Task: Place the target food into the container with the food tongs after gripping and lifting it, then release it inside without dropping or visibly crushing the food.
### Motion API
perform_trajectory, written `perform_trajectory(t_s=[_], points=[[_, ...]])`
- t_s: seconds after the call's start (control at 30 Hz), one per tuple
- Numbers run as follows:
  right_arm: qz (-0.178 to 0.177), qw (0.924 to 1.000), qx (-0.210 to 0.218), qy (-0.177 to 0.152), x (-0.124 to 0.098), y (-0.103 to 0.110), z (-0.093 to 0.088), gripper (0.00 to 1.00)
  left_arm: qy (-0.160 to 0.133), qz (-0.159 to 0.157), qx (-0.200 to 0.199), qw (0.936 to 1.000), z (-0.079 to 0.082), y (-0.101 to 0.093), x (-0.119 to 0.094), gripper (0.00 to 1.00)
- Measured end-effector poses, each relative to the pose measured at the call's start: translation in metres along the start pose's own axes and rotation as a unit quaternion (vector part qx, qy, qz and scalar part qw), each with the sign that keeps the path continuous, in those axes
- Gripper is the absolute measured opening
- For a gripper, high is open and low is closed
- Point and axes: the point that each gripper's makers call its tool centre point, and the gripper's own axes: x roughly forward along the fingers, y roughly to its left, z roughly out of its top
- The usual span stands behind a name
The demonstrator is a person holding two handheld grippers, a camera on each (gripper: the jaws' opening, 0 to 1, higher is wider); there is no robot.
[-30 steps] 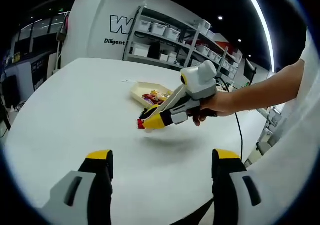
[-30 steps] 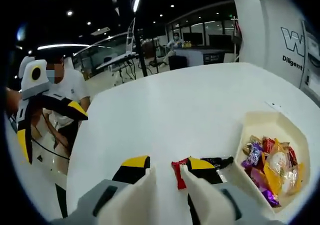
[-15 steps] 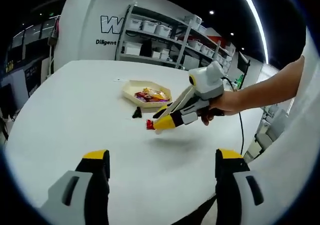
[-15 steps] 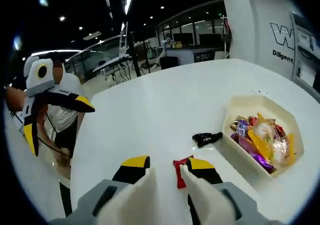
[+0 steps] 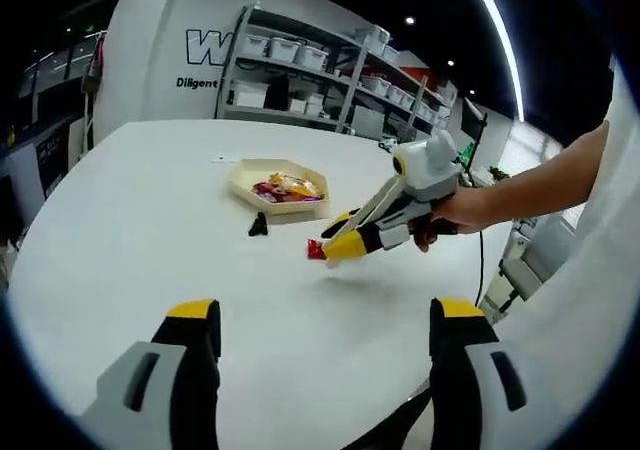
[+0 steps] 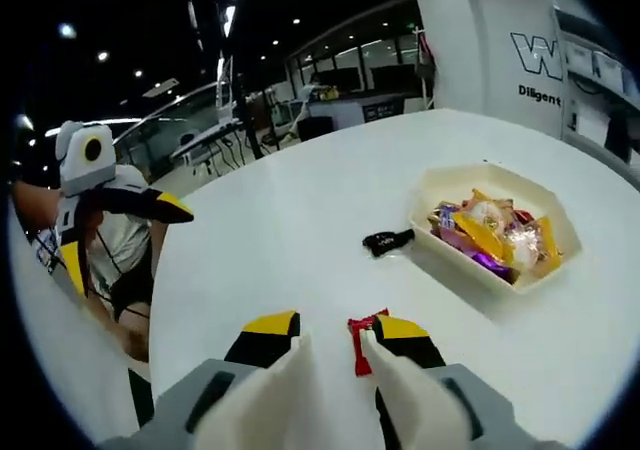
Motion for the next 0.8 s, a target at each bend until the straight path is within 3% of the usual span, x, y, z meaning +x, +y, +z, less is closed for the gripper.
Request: perform_trajectory(t_s=[0.3,0.43,0.53,0.6,0.7,0.8], points=[[-0.016,0.9993,0.034,-0.001,-0.018,-0.005,-0.011,0.24,-0.006,-0.023,0.005,0.9997,0.008,-0.012,0.013,0.83],[-0.029,0.998,0.054,-0.017,-0.028,-0.015,-0.009,0.24,-0.005,-0.03,0.006,0.9995,0.009,-0.015,0.016,0.83],[-0.051,0.9975,0.043,-0.026,-0.035,-0.026,-0.008,0.24,-0.005,-0.032,0.006,0.9995,0.008,-0.016,0.016,0.83],[-0.053,0.9976,0.039,-0.019,-0.034,-0.028,-0.01,0.25,-0.005,-0.032,0.005,0.9994,0.007,-0.017,0.015,0.83],[-0.061,0.9981,-0.007,-0.004,-0.032,-0.033,-0.01,0.25,-0.001,-0.033,0.005,0.9994,0.004,-0.018,0.013,0.82],[-0.06,0.9981,-0.014,0.0,-0.029,-0.033,-0.006,0.25,-0.001,-0.029,0.001,0.9996,0.002,-0.014,0.008,0.82]])
